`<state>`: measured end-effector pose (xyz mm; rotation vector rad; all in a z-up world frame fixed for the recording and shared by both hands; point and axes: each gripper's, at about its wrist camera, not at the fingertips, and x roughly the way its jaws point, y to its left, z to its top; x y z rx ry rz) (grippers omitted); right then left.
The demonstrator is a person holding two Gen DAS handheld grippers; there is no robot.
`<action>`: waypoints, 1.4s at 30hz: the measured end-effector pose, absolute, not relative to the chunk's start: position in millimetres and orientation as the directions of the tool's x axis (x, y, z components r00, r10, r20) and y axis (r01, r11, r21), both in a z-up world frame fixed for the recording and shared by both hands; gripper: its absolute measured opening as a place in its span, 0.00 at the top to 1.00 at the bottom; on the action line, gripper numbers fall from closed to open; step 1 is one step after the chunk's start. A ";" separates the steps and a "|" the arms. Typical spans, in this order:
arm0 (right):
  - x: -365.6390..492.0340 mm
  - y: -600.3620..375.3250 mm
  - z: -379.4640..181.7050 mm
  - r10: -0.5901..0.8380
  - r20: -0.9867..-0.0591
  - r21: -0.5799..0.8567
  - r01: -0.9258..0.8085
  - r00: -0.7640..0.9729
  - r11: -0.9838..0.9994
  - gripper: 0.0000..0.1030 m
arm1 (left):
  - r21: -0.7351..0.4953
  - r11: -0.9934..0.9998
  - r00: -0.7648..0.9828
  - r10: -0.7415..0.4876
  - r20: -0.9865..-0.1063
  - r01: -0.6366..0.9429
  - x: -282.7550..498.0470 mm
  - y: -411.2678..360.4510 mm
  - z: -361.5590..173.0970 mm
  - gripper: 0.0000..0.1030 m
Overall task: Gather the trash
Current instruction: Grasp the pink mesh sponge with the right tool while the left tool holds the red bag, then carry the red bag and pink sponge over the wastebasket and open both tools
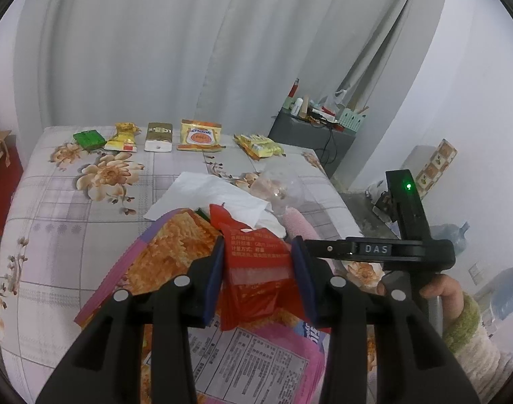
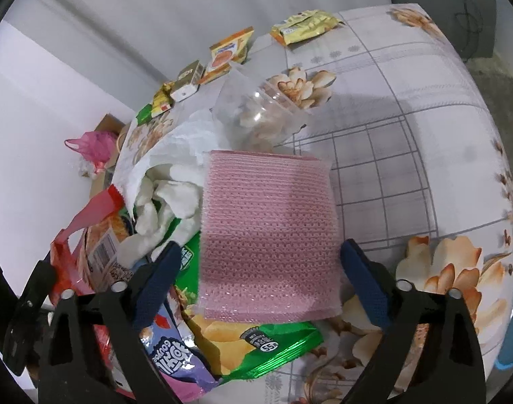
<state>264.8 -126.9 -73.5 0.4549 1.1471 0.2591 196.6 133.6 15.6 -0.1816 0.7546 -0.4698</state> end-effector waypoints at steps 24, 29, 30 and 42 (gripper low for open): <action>232.7 -151.7 -55.8 0.453 -0.765 0.543 0.079 0.458 0.836 0.31 | -0.326 0.877 0.656 -0.481 -0.582 0.353 178.2 141.2 32.0 0.64; 206.4 -163.1 -41.0 0.460 -0.727 0.570 0.074 0.510 0.818 0.31 | -0.316 0.867 0.649 -0.498 -0.575 0.385 162.6 136.3 44.7 0.64; 197.0 -167.0 -37.0 0.462 -0.715 0.578 0.072 0.524 0.813 0.31 | -0.318 0.862 0.641 -0.507 -0.576 0.396 160.0 133.8 46.4 0.64; 64.3 -251.3 -8.2 0.386 -0.567 0.690 0.163 0.728 0.705 0.31 | -0.342 0.738 0.480 -0.651 -0.589 0.582 131.2 40.6 65.5 0.64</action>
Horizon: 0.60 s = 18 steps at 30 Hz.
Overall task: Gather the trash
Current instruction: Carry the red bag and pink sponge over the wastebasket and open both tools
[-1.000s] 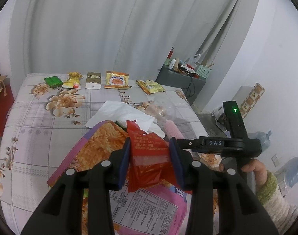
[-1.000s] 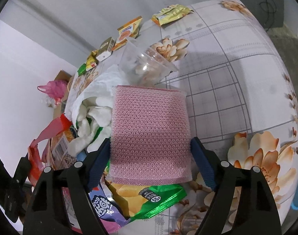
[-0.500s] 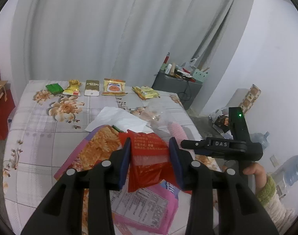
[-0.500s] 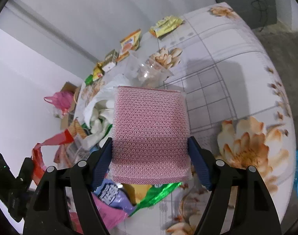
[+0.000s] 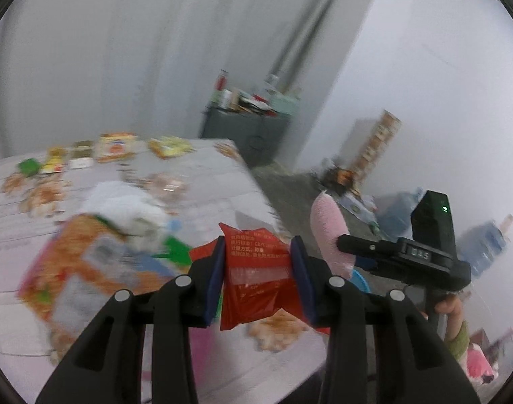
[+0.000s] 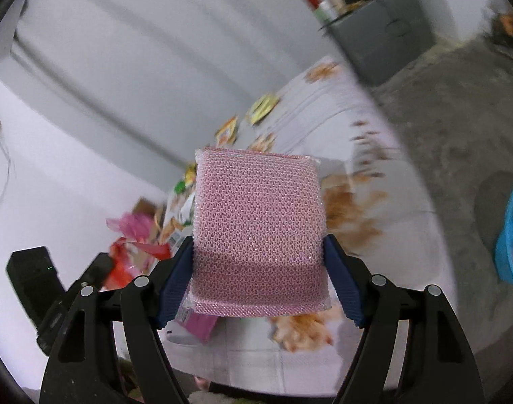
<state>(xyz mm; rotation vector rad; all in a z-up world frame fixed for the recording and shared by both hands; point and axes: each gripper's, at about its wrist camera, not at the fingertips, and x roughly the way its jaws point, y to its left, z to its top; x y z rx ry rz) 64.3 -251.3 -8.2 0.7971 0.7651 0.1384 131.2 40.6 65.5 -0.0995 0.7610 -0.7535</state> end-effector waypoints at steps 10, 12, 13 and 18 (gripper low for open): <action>-57.1 -364.6 -43.1 0.138 -0.555 0.732 0.403 0.820 0.550 0.31 | -0.376 0.541 0.189 -0.725 -0.663 0.752 118.8 -135.8 51.8 0.64; -76.7 -388.8 -57.2 0.090 -0.563 0.741 0.454 0.821 0.494 0.30 | -0.366 0.506 0.141 -0.714 -0.686 0.781 114.5 -177.1 41.2 0.64; -86.9 -403.3 -67.6 0.067 -0.566 0.751 0.480 0.822 0.453 0.30 | -0.360 0.488 0.111 -0.701 -0.705 0.795 111.8 -203.4 31.9 0.64; -114.0 -450.6 -118.3 0.019 -0.574 0.792 0.550 0.818 0.265 0.30 | -0.338 0.441 0.017 -0.630 -0.777 0.831 100.5 -297.3 -15.4 0.64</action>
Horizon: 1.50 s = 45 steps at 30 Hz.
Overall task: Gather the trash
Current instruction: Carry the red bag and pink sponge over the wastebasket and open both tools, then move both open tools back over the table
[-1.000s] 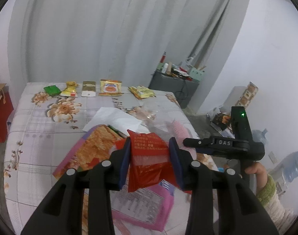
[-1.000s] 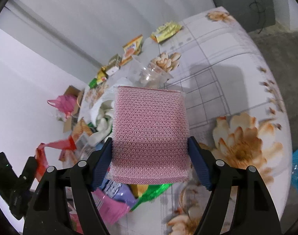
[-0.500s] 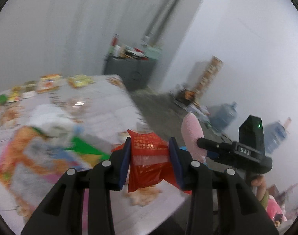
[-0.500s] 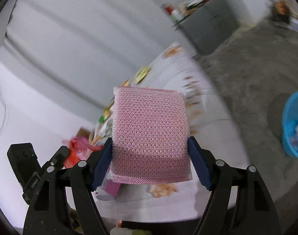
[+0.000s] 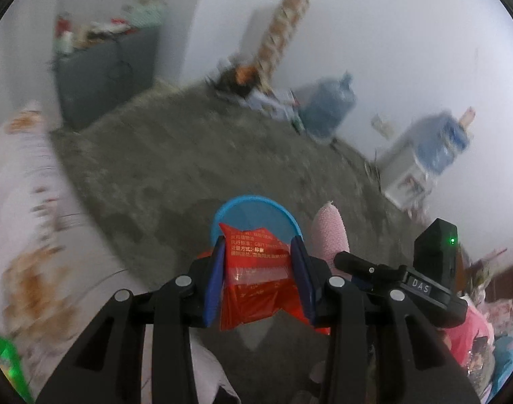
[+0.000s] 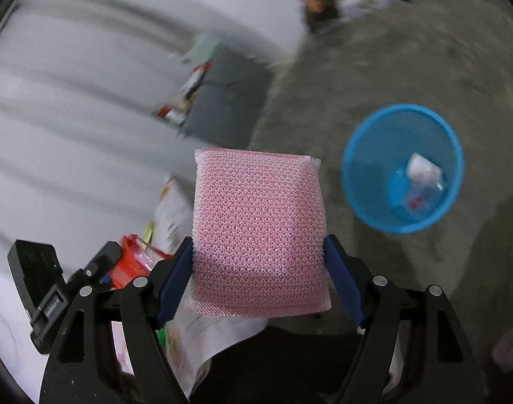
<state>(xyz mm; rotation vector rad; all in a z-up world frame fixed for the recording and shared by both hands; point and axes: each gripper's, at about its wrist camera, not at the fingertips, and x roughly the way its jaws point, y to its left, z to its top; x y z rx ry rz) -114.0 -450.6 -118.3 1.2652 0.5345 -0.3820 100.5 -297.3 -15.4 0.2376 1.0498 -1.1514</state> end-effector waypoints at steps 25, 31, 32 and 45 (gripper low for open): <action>-125.5 -515.5 -238.9 -0.024 -0.706 0.708 0.706 0.708 0.012 0.21 | -0.211 0.441 0.047 -0.506 -0.861 0.872 90.0 -418.3 -125.7 0.26; -115.0 -489.3 -194.9 -0.072 -0.699 0.699 0.701 0.712 0.144 0.21 | -0.267 0.468 0.055 -0.567 -0.822 0.843 112.3 -354.3 -79.8 0.25; -112.2 -482.8 -185.7 -0.079 -0.700 0.693 0.701 0.710 0.168 0.21 | -0.263 0.474 0.069 -0.575 -0.815 0.840 116.2 -339.6 -70.0 0.24; -45.3 -369.1 -70.6 -0.211 -0.710 0.444 0.660 0.671 0.606 0.08 | -0.205 0.625 0.320 -0.620 -0.717 0.753 139.0 -168.7 22.0 0.10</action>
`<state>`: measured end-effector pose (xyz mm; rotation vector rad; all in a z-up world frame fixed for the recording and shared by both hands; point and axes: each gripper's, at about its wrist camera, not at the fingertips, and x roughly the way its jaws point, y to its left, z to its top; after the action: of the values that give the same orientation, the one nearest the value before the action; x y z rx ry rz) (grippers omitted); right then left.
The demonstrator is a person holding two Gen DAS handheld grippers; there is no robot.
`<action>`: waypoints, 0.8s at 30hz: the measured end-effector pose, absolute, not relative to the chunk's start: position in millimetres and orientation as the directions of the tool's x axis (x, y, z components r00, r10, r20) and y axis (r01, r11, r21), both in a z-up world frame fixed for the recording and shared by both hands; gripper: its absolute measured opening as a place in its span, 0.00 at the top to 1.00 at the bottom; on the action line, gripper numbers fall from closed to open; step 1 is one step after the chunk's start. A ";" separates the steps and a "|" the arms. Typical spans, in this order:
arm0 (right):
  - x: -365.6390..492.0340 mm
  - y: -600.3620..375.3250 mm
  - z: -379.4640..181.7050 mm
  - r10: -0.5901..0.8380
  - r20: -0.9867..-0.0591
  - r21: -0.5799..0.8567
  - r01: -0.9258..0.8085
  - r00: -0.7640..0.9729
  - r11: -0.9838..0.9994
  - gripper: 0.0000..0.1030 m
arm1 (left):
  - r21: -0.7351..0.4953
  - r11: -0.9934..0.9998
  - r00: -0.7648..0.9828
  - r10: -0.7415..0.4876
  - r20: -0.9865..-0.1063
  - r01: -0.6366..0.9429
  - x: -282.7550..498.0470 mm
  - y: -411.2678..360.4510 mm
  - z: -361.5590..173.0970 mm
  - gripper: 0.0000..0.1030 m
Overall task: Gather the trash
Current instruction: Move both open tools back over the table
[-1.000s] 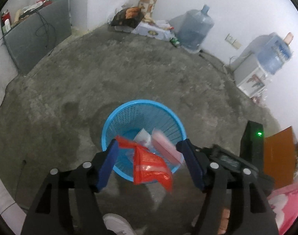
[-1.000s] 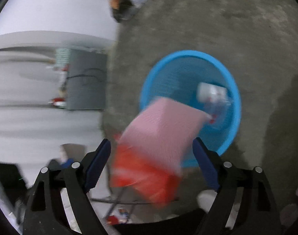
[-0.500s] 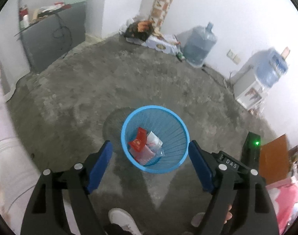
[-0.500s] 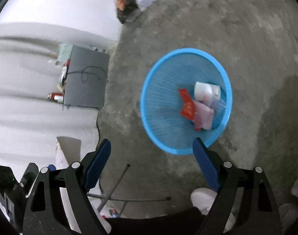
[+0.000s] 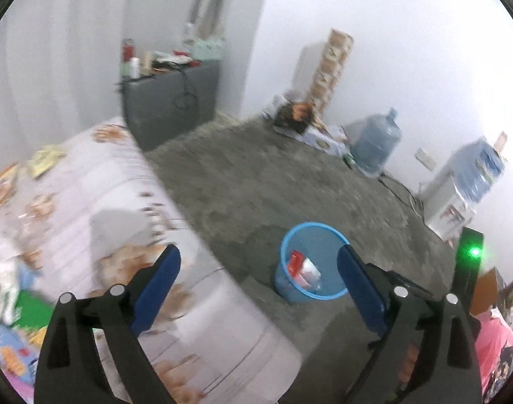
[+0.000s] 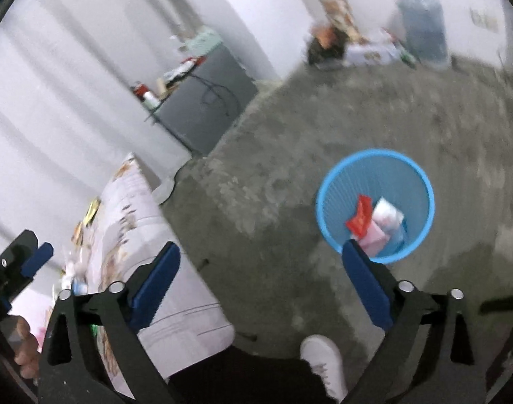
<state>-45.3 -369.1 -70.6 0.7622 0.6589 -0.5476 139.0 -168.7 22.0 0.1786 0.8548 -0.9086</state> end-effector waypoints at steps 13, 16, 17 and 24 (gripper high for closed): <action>-11.2 -296.3 -39.5 -0.339 -0.699 0.164 0.603 0.629 0.780 0.08 | -0.189 0.765 0.496 -0.562 -0.661 0.615 149.3 -56.0 61.4 0.09; -12.0 -286.4 -26.6 -0.396 -0.671 0.087 0.597 0.627 0.797 0.08 | -0.213 0.795 0.530 -0.552 -0.644 0.568 153.6 -28.6 68.5 0.09; -14.3 -287.2 -23.4 -0.385 -0.651 0.101 0.577 0.654 0.810 0.08 | -0.222 0.802 0.542 -0.550 -0.635 0.554 154.9 -18.8 70.4 0.09; -11.1 -284.3 -3.4 -0.262 -0.569 0.261 0.473 0.780 0.841 0.08 | -0.268 0.845 0.621 -0.525 -0.582 0.464 163.0 46.6 77.4 0.09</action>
<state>-11.1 -284.3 -3.4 0.4082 0.5451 -0.4094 163.0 46.6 77.4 -0.0943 0.6990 -0.5694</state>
